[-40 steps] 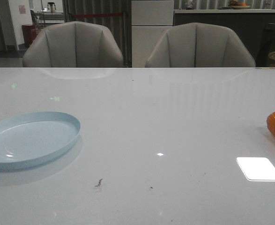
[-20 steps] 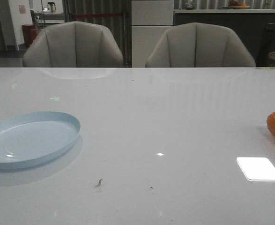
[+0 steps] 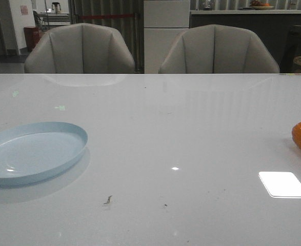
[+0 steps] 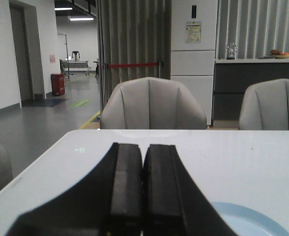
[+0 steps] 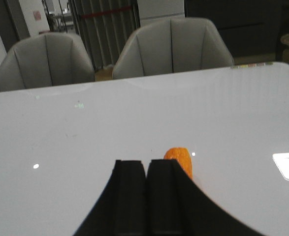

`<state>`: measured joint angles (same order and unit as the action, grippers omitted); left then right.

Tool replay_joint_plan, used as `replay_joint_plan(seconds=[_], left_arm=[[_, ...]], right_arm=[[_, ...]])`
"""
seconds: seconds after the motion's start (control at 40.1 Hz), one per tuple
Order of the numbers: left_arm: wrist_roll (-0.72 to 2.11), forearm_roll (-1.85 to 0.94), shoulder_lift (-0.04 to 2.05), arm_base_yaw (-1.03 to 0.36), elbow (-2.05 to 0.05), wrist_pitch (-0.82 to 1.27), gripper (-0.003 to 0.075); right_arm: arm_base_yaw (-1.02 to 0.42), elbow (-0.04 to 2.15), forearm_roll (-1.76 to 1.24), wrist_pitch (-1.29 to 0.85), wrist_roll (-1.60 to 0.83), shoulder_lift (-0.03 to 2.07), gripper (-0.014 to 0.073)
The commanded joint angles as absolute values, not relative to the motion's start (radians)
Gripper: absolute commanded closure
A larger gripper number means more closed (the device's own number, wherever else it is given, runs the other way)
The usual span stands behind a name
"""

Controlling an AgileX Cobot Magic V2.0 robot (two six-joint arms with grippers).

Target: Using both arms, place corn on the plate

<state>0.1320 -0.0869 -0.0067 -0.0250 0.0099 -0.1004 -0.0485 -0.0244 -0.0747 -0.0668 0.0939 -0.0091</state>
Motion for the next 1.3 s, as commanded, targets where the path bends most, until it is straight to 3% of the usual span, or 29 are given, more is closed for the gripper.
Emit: replay_joint_plan(seconds=[0.0, 0.199, 0.374, 0.573, 0.823, 0.872, 0.947, 1.072, 1.172, 1.271], left_arm=[[0.123, -0.095, -0.024, -0.027, -0.052, -0.204, 0.0627], [0.123, -0.035, 0.011, -0.027, -0.269, -0.100, 0.0627], [0.123, 0.047, 0.176, -0.027, -0.486, 0.131, 0.0627], [0.123, 0.042, 0.420, -0.027, -0.604, 0.264, 0.0627], [0.123, -0.022, 0.604, -0.027, -0.607, 0.258, 0.0627], [0.123, -0.068, 0.630, -0.027, -0.607, 0.247, 0.0622], [0.123, -0.115, 0.663, -0.027, -0.607, 0.254, 0.0575], [0.123, -0.143, 0.719, -0.027, -0.607, 0.311, 0.0394], [0.123, -0.165, 0.766, -0.027, -0.607, 0.334, 0.0262], [0.123, -0.176, 0.815, -0.027, -0.615, 0.341, 0.0227]], right_arm=[[-0.041, 0.074, -0.080, 0.036, 0.084, -0.035, 0.0564], [-0.041, 0.383, -0.046, -0.271, 0.084, 0.031, 0.0564], [-0.041, 0.567, -0.044, -0.307, 0.084, 0.212, 0.0564], [-0.041, 0.626, -0.044, -0.303, 0.084, 0.430, 0.0564], [-0.041, 0.626, -0.044, -0.324, 0.084, 0.591, 0.0557], [-0.041, 0.626, -0.044, -0.327, 0.084, 0.614, 0.0519], [-0.041, 0.626, -0.044, -0.340, 0.084, 0.646, 0.0396], [-0.041, 0.626, -0.044, -0.349, 0.084, 0.678, 0.0194], [-0.041, 0.626, -0.044, -0.348, 0.084, 0.696, 0.0155], [-0.041, 0.626, -0.044, -0.348, 0.084, 0.708, 0.0155]])
